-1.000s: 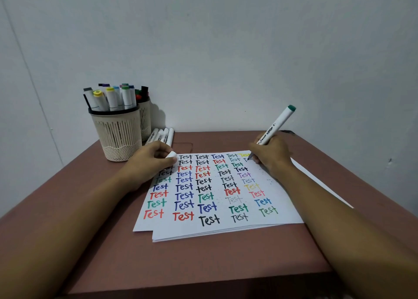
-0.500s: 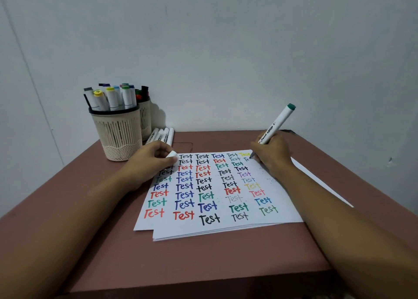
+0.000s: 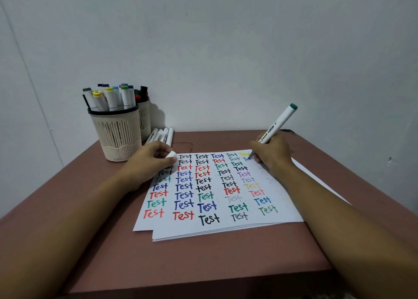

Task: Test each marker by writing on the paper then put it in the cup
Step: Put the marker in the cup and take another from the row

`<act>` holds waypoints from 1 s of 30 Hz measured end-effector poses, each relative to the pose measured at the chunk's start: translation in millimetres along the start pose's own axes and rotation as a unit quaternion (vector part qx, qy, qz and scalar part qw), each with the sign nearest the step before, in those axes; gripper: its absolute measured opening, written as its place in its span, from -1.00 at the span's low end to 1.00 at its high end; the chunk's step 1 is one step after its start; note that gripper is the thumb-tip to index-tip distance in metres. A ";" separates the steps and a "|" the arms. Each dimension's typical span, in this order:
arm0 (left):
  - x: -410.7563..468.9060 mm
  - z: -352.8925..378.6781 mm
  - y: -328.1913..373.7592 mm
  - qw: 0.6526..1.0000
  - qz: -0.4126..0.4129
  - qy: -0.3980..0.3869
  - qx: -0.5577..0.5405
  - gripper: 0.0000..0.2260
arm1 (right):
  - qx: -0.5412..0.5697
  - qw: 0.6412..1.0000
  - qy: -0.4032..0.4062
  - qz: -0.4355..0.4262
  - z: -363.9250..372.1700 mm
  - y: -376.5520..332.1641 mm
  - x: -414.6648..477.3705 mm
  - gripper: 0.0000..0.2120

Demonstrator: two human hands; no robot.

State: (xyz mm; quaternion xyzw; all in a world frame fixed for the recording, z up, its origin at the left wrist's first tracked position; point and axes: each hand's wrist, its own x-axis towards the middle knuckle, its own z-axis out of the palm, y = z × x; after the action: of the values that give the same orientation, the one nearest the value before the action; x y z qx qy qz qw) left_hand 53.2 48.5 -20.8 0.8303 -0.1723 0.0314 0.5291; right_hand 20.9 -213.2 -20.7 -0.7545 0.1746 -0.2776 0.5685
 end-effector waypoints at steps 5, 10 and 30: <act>0.2 -0.2 -0.4 1.000 0.002 0.002 0.005 -0.86 | 0.000 1.000 0.020 0.005 0.0 1.1 1.8 -0.84; 1.1 -0.9 -3.4 1.000 0.009 0.002 0.008 -0.87 | -0.029 0.999 0.018 -0.005 -0.3 -1.1 -0.4 -0.83; 1.6 -1.3 -5.9 0.999 0.047 0.020 0.009 -0.90 | 0.037 0.999 0.037 -0.015 -0.5 -3.0 -0.6 -0.80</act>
State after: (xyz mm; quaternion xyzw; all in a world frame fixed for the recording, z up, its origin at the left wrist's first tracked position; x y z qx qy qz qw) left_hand 56.8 51.4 -24.9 0.8253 -0.2001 0.0747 0.5227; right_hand 19.9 -212.4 -17.9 -0.7246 0.1738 -0.3199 0.5852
